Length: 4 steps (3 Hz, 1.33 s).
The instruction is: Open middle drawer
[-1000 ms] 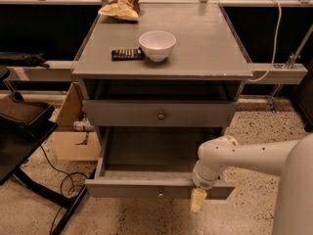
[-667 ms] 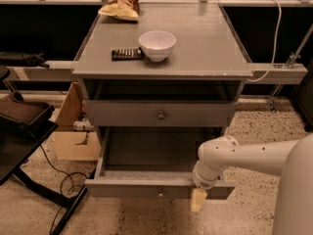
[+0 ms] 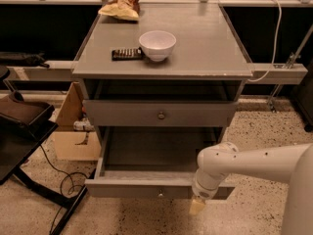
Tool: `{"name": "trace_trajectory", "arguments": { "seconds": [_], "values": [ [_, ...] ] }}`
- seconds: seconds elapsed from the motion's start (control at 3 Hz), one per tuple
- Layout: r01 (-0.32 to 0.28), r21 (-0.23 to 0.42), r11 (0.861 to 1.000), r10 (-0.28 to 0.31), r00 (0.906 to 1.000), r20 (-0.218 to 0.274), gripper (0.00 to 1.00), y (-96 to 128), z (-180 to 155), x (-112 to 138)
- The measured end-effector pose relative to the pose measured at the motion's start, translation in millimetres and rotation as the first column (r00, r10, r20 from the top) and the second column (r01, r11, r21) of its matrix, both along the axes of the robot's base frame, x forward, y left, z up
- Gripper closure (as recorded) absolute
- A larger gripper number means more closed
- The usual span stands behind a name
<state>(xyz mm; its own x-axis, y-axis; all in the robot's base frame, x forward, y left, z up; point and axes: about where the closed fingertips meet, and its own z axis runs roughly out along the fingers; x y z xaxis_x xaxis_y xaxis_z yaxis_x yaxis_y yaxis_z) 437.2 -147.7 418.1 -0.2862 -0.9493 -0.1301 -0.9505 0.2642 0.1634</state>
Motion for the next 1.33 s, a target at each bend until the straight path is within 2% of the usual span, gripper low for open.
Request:
{"name": "trace_trajectory", "arguments": {
  "seconds": [0.33,0.67,1.0,1.33],
  "values": [
    [0.004,0.003,1.000,-0.004,0.9996,-0.026,0.63,1.6,0.8,-10.2],
    [0.004,0.003,1.000,-0.004,0.9996,-0.026,0.86,1.6,3.0,-7.3],
    [0.004,0.003,1.000,-0.004,0.9996,-0.027,1.00,1.6,4.5,-5.1],
    [-0.003,0.006,1.000,0.003,0.9993,-0.038,1.00,5.0,5.9,-4.9]
  ]
}}
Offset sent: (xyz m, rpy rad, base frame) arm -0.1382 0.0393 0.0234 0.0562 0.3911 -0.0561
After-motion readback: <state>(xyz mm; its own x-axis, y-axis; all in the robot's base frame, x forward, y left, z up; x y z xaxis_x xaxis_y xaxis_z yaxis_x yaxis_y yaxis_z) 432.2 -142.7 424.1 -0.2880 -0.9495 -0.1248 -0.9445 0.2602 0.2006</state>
